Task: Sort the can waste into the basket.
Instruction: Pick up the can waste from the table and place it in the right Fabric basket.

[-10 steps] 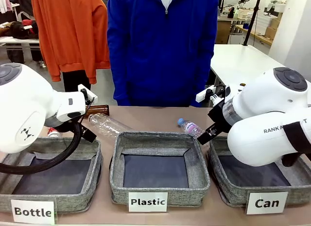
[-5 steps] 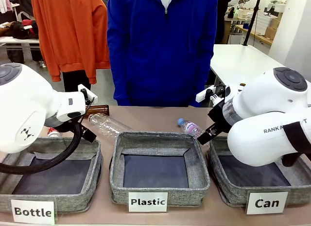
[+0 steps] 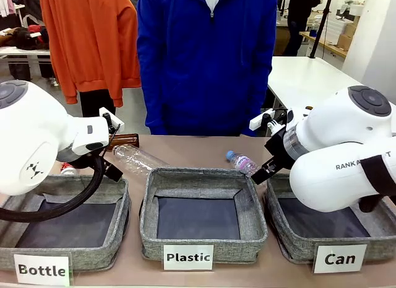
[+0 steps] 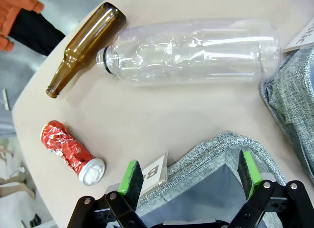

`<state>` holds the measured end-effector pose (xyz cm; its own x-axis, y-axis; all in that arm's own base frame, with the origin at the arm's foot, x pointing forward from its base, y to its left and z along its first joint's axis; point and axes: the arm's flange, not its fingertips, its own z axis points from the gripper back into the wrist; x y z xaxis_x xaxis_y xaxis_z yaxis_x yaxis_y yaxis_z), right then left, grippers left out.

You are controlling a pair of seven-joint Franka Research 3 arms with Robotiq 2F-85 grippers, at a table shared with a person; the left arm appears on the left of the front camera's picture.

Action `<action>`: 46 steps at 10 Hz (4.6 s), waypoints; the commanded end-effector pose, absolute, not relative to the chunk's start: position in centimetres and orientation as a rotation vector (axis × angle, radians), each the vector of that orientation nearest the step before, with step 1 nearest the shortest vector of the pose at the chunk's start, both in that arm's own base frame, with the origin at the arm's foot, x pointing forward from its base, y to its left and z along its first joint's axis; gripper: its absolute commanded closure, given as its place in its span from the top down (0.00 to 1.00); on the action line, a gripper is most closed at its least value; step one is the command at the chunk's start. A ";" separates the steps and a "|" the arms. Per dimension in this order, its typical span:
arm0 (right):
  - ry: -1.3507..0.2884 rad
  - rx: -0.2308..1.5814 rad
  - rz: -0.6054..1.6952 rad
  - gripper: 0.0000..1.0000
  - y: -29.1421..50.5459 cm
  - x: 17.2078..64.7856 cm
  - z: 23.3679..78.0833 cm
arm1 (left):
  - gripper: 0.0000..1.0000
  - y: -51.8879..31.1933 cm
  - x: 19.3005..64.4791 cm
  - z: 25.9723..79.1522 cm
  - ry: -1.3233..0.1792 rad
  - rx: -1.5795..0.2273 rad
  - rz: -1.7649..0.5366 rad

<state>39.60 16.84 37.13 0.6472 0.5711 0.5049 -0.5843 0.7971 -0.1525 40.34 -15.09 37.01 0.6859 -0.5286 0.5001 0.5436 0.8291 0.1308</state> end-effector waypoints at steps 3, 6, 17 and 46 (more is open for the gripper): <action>-0.561 0.012 0.644 1.00 16.4 39.0 39.3 | 1.00 -14.9 39.3 39.5 -0.550 -0.057 -0.614; -0.475 0.232 0.426 1.00 13.4 34.5 49.1 | 1.00 -14.0 33.2 49.9 -0.454 -0.319 -0.453; -0.630 1.066 -0.183 1.00 -19.4 26.0 43.6 | 1.00 19.3 27.4 39.8 -0.639 -1.080 0.176; -0.620 1.063 -0.223 1.00 -21.7 25.7 43.7 | 1.00 3.9 54.6 39.7 -0.193 -0.205 -0.161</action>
